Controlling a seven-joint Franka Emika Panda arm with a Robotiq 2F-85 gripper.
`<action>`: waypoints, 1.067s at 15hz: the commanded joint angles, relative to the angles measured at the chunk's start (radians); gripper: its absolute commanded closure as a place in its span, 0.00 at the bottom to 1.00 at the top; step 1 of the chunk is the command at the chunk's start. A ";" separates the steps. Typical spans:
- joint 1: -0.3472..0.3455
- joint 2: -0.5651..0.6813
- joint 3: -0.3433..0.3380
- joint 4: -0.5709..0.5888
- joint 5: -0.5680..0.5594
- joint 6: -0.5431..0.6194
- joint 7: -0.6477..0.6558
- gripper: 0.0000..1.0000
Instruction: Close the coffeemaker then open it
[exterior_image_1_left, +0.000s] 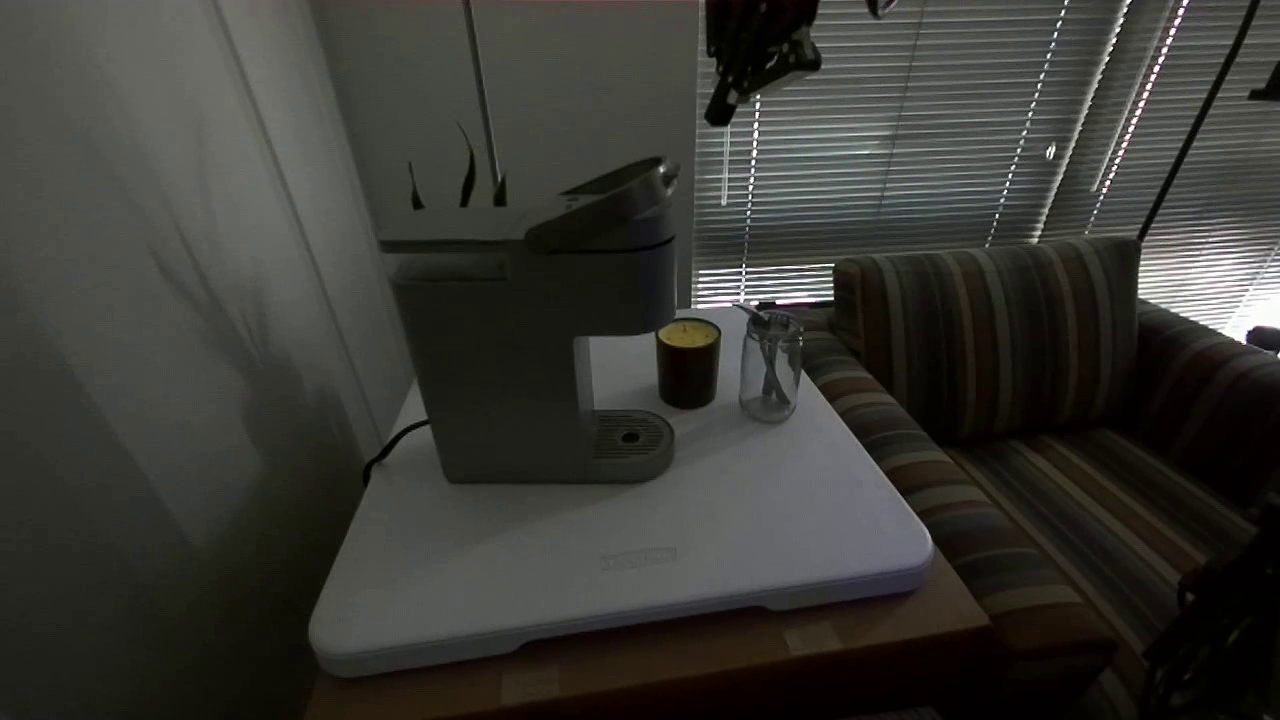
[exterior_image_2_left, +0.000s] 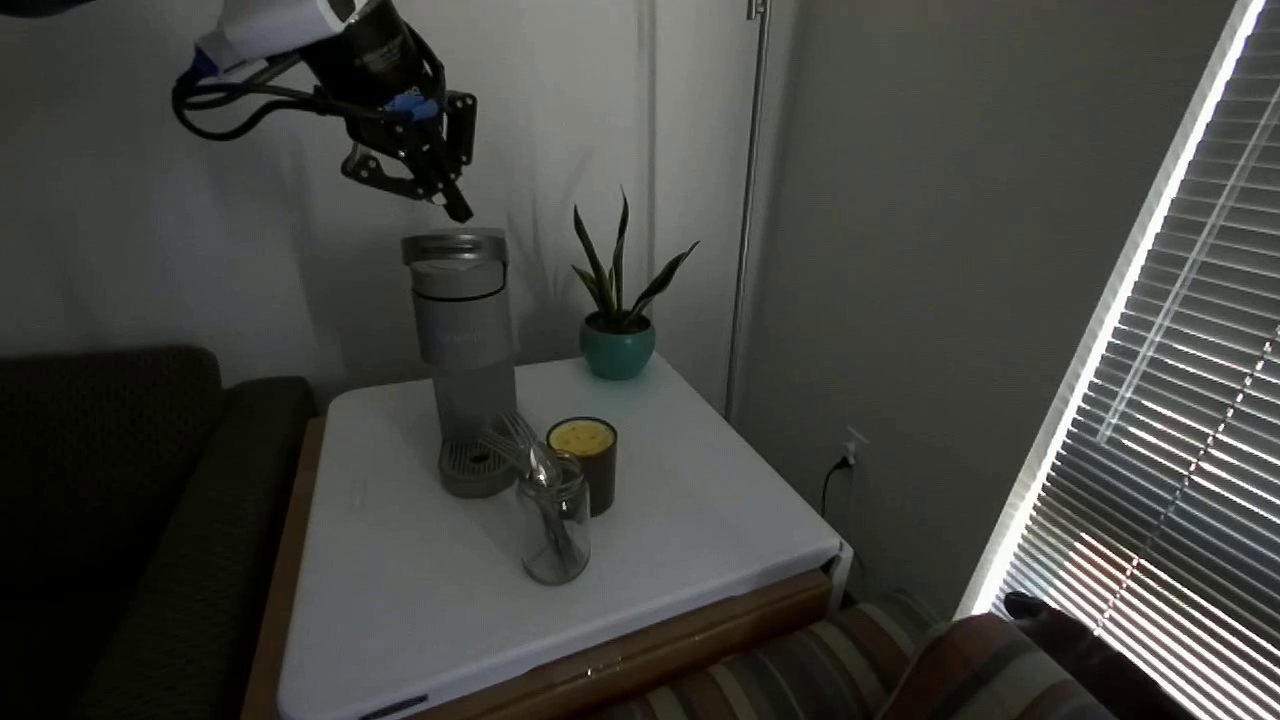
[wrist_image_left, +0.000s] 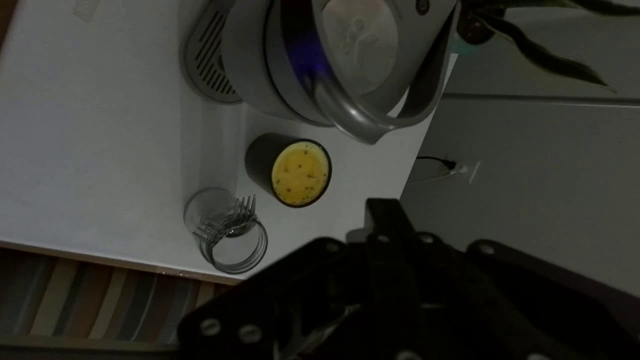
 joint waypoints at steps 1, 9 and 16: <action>0.005 0.057 0.003 -0.001 0.016 0.100 0.021 1.00; 0.477 0.079 -0.414 0.000 0.430 0.213 -0.245 1.00; 0.804 0.066 -0.713 -0.001 0.686 0.202 -0.410 1.00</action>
